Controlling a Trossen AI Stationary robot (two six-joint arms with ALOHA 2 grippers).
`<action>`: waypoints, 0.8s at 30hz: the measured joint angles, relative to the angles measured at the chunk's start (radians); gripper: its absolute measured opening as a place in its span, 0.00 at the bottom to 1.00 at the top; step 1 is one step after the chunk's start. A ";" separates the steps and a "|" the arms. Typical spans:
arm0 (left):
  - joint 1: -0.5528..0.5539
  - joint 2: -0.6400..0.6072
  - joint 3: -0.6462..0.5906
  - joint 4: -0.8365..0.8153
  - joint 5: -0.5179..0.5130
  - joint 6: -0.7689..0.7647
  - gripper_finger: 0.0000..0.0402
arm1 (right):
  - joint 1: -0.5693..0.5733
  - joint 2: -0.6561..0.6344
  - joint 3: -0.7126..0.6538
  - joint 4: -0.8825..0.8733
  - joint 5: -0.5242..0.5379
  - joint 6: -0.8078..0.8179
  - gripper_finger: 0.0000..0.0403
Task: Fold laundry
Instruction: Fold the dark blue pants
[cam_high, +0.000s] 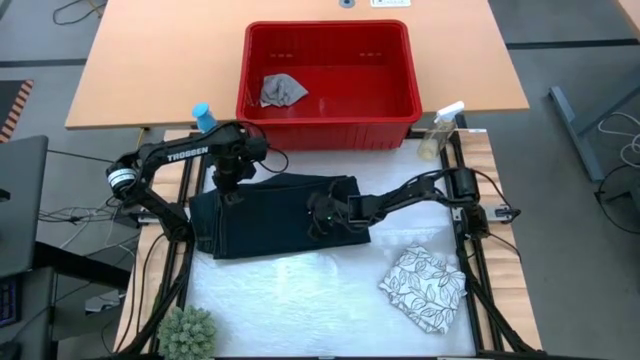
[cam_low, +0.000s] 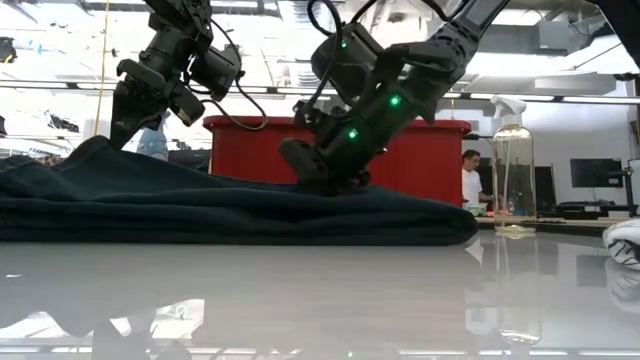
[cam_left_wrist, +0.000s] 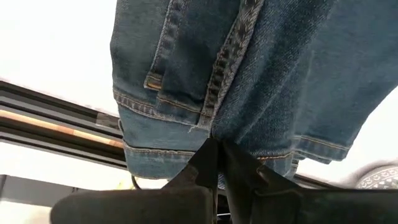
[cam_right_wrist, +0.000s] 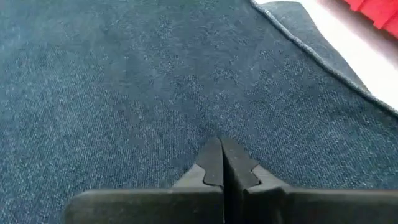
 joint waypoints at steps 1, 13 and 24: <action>0.000 0.000 0.000 0.000 -0.012 0.006 0.01 | -0.006 0.000 0.000 0.000 -0.008 0.007 0.04; 0.000 0.000 0.000 -0.004 -0.238 0.019 0.30 | -0.026 0.001 0.000 -0.004 -0.042 -0.005 0.04; -0.226 -0.285 -0.037 0.749 -0.292 -0.597 0.29 | -0.049 0.001 -0.001 0.004 -0.042 -0.007 0.04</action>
